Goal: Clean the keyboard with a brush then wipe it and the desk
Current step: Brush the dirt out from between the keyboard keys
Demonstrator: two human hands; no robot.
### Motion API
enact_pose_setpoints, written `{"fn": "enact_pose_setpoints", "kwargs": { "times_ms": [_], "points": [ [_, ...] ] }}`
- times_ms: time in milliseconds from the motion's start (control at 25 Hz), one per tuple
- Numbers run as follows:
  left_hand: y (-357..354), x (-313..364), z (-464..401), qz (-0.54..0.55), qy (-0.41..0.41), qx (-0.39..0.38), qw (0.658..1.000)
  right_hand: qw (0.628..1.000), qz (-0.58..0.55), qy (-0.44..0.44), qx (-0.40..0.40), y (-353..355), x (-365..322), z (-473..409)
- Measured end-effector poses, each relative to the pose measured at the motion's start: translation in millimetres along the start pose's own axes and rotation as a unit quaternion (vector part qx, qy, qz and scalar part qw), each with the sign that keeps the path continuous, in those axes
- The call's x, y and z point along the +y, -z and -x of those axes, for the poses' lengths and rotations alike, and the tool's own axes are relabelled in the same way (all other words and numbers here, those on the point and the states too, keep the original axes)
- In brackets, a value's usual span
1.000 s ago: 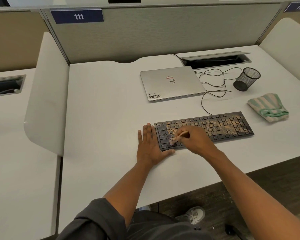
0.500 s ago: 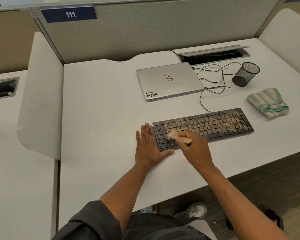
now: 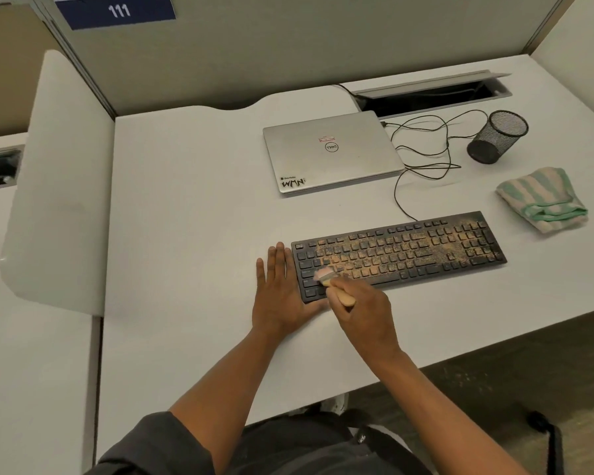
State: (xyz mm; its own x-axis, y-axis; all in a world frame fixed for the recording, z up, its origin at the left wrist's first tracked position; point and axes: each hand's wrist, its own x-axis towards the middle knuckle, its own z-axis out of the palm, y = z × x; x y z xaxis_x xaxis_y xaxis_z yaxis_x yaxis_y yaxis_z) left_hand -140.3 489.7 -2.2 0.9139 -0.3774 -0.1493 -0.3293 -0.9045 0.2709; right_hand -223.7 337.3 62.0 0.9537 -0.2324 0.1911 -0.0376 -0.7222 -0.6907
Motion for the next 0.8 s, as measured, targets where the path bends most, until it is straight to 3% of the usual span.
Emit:
{"fn": "enact_pose_setpoints", "kwargs": {
  "times_ms": [200, 400, 600, 800],
  "points": [
    [3, 3, 0, -0.017, 0.007, -0.014, 1.0, 0.998, 0.022, -0.023, 0.053, 20, 19, -11],
    [0, 2, -1, -0.016, 0.012, -0.009, 1.0, 0.999, -0.021, 0.041, -0.011, 3, 9, -22],
    [0, 2, -1, -0.024, 0.012, -0.008, 1.0, 1.0, 0.006, 0.003, 0.028, 15, 35, -27],
    [3, 4, 0, -0.02, 0.011, -0.007, 1.0, 0.997, -0.023, 0.06, -0.038, -3, 16, -18]
  ]
}}
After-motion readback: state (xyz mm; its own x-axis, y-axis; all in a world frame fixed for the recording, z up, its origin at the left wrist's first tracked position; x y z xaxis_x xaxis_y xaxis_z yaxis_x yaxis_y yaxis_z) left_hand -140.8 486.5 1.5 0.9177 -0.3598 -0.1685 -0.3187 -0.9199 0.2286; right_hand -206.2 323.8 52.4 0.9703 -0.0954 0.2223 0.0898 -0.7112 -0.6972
